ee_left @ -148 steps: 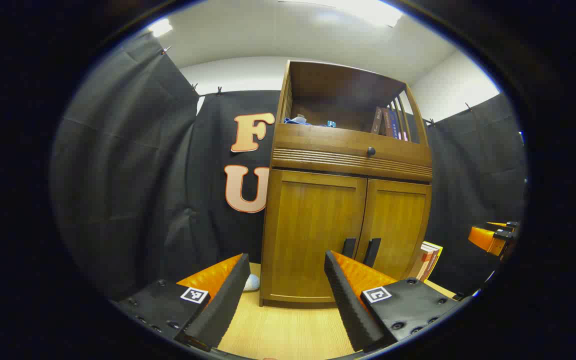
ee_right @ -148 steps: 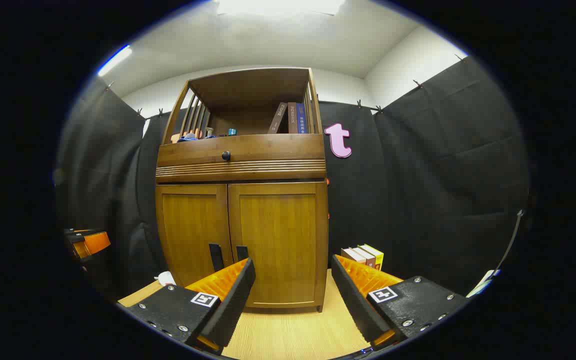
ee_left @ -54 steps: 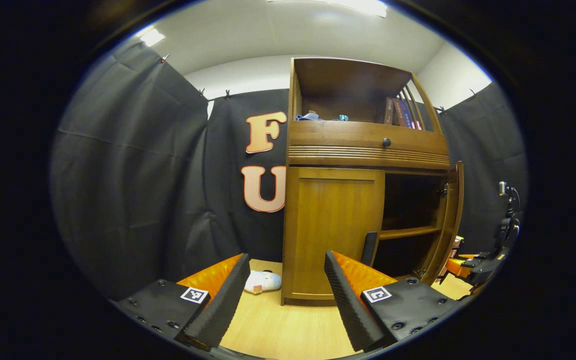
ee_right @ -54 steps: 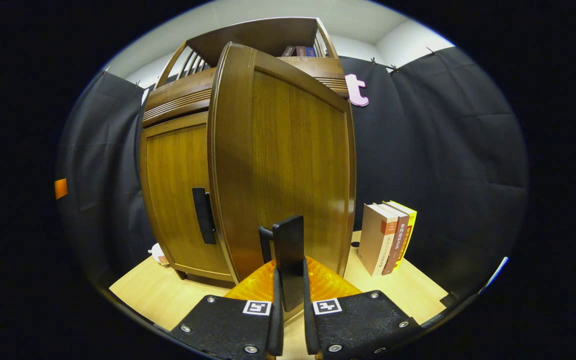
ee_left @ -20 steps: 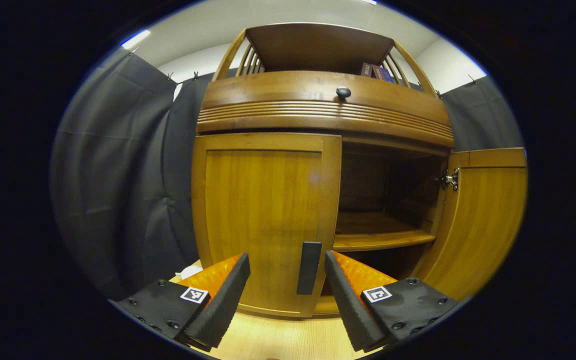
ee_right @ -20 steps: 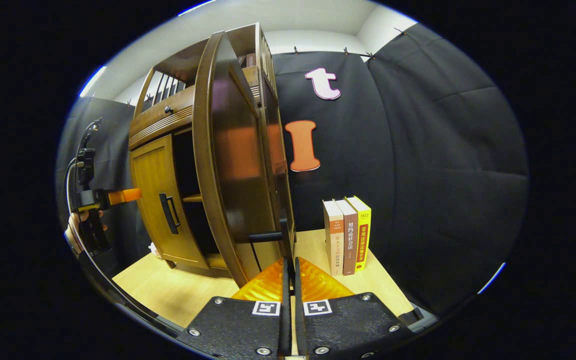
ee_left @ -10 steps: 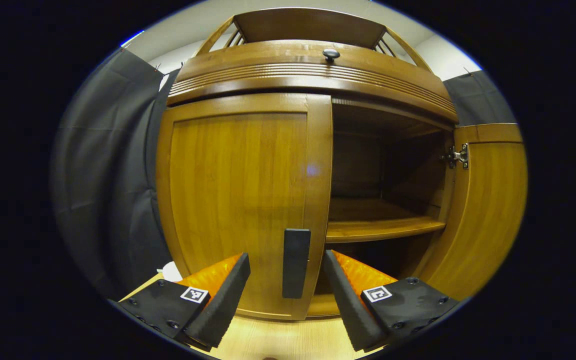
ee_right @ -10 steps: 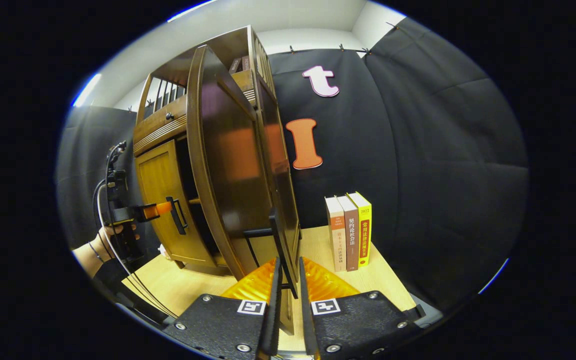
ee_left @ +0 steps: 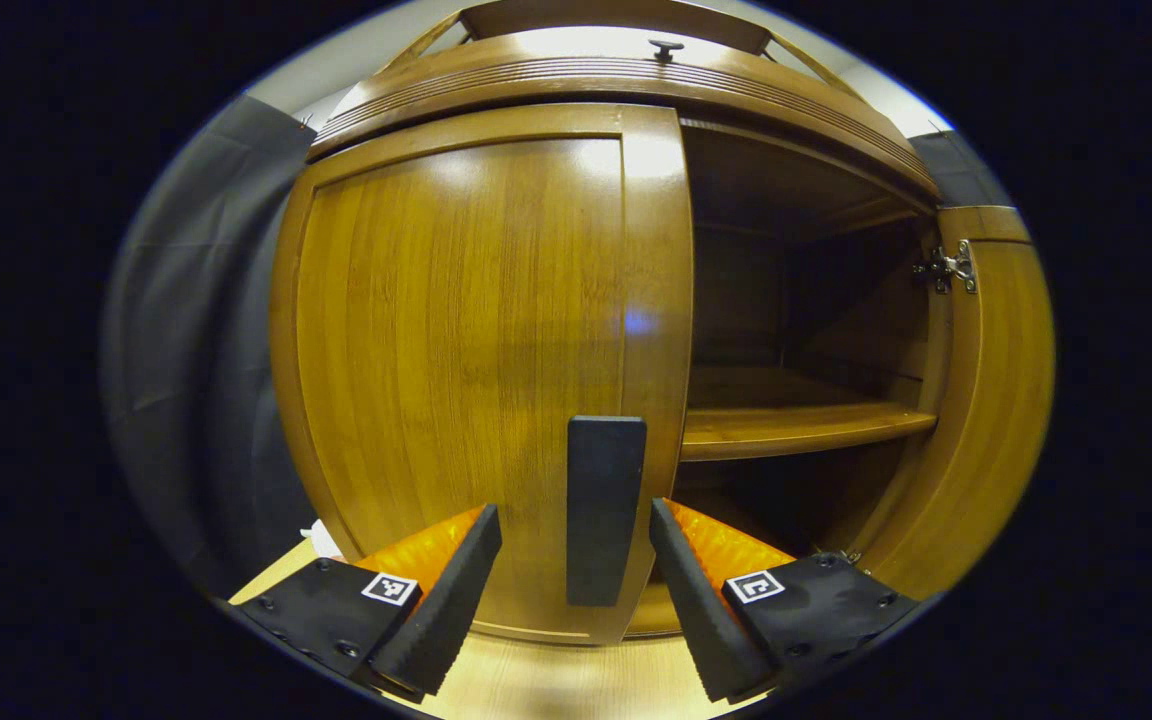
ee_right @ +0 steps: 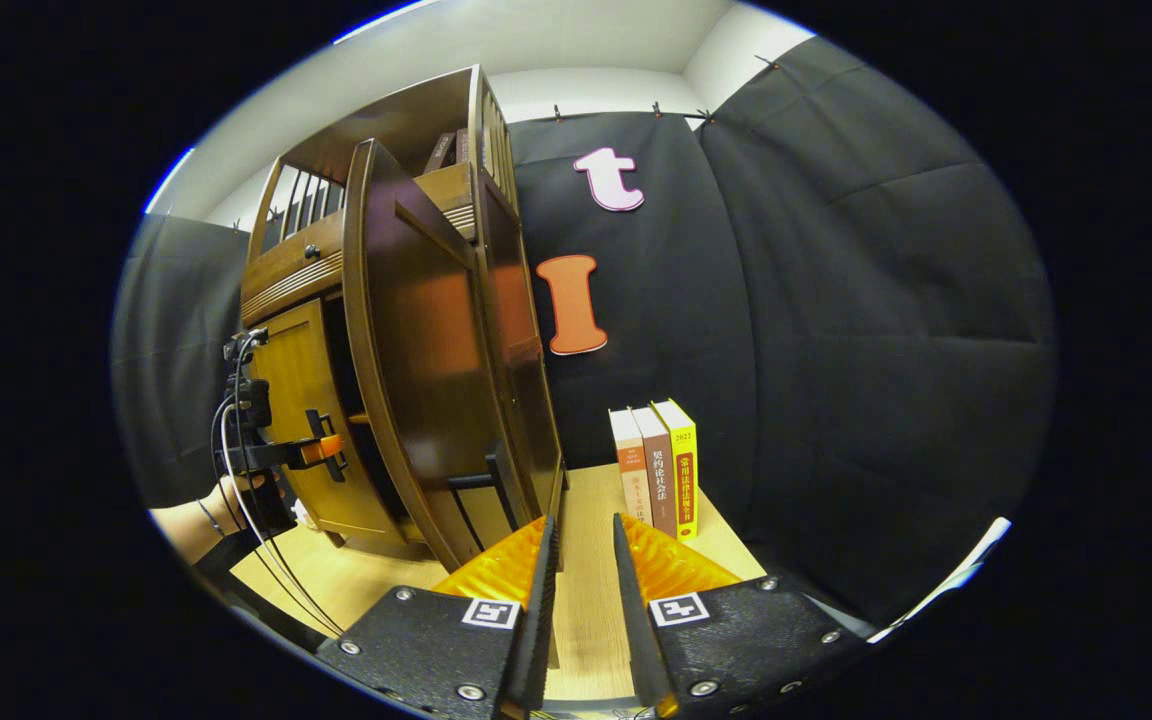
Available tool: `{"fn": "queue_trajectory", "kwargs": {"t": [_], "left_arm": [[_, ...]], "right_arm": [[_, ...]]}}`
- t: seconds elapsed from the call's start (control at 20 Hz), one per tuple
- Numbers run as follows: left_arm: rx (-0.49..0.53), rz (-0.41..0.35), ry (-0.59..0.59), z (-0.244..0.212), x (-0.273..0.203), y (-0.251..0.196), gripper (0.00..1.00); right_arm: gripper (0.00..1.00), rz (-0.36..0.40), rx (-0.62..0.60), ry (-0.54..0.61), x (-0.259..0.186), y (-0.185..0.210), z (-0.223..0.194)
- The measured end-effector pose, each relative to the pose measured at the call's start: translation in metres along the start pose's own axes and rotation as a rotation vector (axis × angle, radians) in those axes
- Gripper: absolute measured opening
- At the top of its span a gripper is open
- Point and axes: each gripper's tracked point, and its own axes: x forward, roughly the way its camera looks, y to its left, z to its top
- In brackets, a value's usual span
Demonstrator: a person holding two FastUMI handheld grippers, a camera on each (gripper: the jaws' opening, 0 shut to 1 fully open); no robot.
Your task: Open the right door of the double-door shoe cabinet with the right hand, and open the left door with the left hand.
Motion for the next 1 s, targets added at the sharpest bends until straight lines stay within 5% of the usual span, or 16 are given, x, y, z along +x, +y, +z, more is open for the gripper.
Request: {"fn": "queue_trajectory", "kwargs": {"t": [0.2,0.4,0.5,0.65,0.7,0.75,0.8,0.95,1.0], "left_arm": [[-0.027,-0.001,0.007,-0.008,0.006,0.004,0.83],[0.010,-0.047,-0.019,-0.007,0.008,-0.011,0.56],[0.047,-0.036,-0.033,-0.007,0.005,-0.013,0.43],[0.016,-0.045,-0.035,-0.008,0.001,-0.012,0.38],[0.008,-0.044,-0.039,-0.006,-0.003,-0.012,0.35],[0.019,-0.042,-0.039,-0.010,-0.004,-0.009,0.32],[0.037,-0.046,-0.044,-0.009,-0.006,-0.010,0.26],[0.018,-0.086,-0.038,-0.009,-0.014,-0.014,0.26],[0.014,-0.102,-0.043,-0.008,-0.020,-0.015,0.26]], "right_arm": [[0.43,-0.012,-0.015,0.004,-0.003,0.002,0.000],[0.44,-0.023,-0.048,0.009,-0.005,0.006,-0.002],[0.55,-0.030,-0.051,0.008,-0.005,0.009,0.000],[0.65,-0.047,-0.049,0.007,-0.009,0.010,-0.001],[0.60,-0.054,-0.044,0.004,-0.012,0.011,0.000],[0.68,-0.055,-0.039,0.001,-0.014,0.012,0.001],[0.62,-0.058,-0.036,-0.003,-0.014,0.015,0.001],[0.69,-0.077,-0.051,-0.018,-0.021,0.019,0.006],[0.62,-0.077,-0.055,-0.023,-0.024,0.023,0.008]]}}
